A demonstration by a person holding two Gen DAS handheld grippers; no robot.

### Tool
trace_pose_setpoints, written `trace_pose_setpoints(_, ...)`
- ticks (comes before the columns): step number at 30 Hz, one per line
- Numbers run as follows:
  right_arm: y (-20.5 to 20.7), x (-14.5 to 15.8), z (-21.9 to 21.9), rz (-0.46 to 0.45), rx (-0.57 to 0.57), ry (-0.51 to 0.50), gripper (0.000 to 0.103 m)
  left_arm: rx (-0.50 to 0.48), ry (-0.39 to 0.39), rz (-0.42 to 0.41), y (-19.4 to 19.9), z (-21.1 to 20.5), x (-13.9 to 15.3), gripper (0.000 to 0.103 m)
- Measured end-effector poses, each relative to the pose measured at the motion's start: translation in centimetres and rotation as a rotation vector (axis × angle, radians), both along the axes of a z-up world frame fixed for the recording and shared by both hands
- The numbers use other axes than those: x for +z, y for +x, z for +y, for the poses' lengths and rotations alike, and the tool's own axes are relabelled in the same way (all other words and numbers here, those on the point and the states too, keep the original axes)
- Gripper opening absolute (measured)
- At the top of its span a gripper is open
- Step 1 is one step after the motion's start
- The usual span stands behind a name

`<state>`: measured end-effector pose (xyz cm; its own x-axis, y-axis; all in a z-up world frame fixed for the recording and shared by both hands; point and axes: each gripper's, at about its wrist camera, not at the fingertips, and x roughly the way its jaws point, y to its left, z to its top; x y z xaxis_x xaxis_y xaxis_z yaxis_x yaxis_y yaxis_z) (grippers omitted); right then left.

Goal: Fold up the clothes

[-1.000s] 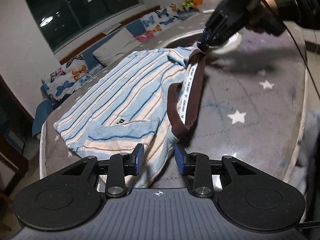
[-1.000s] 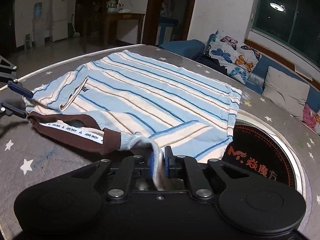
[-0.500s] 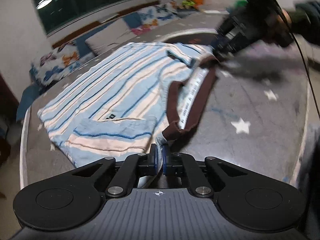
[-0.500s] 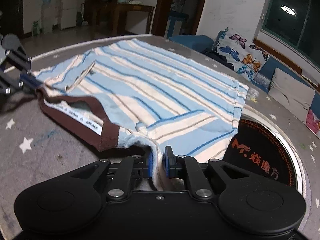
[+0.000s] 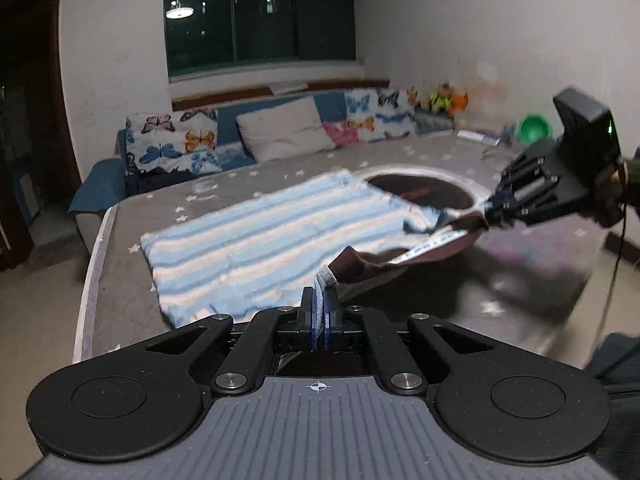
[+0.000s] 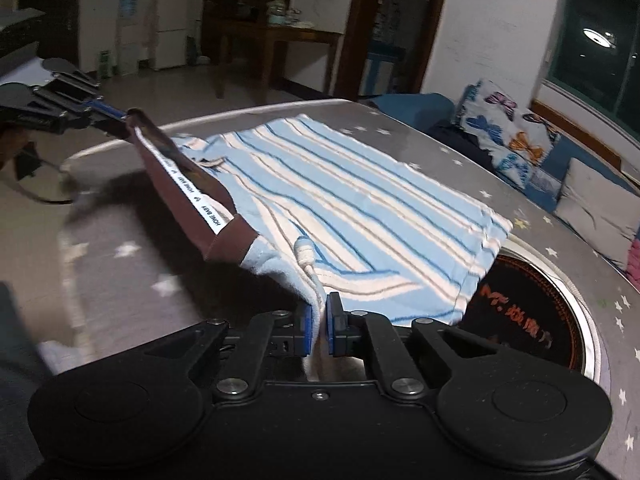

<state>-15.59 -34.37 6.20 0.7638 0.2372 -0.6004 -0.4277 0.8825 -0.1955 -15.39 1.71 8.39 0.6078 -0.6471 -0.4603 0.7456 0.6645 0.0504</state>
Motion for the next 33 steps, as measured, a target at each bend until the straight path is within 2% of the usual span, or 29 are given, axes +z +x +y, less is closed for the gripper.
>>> trace_pose_setpoints(2, 0.2, 0.7, 0.0, -0.008, 0.003, 0.0, 0.008, 0.007, -0.016, -0.008, -1.0, 0.3, 0.8, 0.004)
trace_pose_setpoints(5, 0.4, 1.8, 0.1, -0.019, 0.006, 0.0, 0.008, 0.03, -0.037, -0.018, -0.5, 0.1, 1.4, 0.004)
trace_pose_setpoints(11, 0.9, 3.9, 0.1, -0.042, 0.014, 0.0, 0.008, 0.08, -0.071, -0.032, 3.9, -2.0, 2.4, 0.004)
trace_pose_setpoints(14, 1.4, 4.8, 0.1, -0.051, 0.016, -0.001, 0.008, 0.102, -0.066, -0.028, 7.5, -3.5, 2.9, 0.004)
trace_pose_setpoints(20, 9.2, 3.1, -1.0, -0.023, -0.031, -0.005, 0.008, 0.158, -0.037, 0.014, 15.1, -6.6, 2.6, 0.004)
trace_pose_setpoints(27, 17.2, 0.3, -2.1, 0.037, -0.077, 0.006, 0.008, 0.242, 0.023, 0.095, 23.4, -9.9, -0.1, 0.004)
trace_pose_setpoints(30, 18.3, -0.1, -2.6, 0.049, -0.105, 0.024, 0.008, 0.288, 0.008, 0.163, 26.2, -9.9, -1.5, 0.004)
trace_pose_setpoints(33, 18.9, -0.4, -3.2, 0.058, -0.136, 0.045, 0.015, 0.322, -0.009, 0.228, 28.0, -9.6, -2.8, 0.004)
